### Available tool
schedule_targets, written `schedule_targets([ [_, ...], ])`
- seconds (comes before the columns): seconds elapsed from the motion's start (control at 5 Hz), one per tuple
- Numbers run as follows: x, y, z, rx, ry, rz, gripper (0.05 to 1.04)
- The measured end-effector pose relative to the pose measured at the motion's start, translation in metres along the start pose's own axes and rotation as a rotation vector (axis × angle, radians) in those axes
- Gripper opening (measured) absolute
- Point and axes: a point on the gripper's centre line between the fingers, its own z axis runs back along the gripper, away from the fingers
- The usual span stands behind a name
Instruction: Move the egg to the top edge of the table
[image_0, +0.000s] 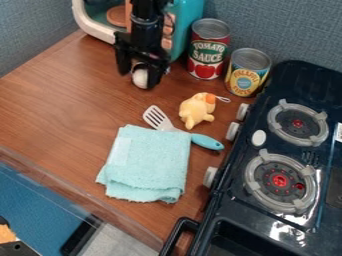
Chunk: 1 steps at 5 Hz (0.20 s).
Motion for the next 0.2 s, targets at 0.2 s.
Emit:
schedule_targets([
  [0.2,0.0028,0.003,0.0216,0.013,-0.043,-0.004,1.001],
])
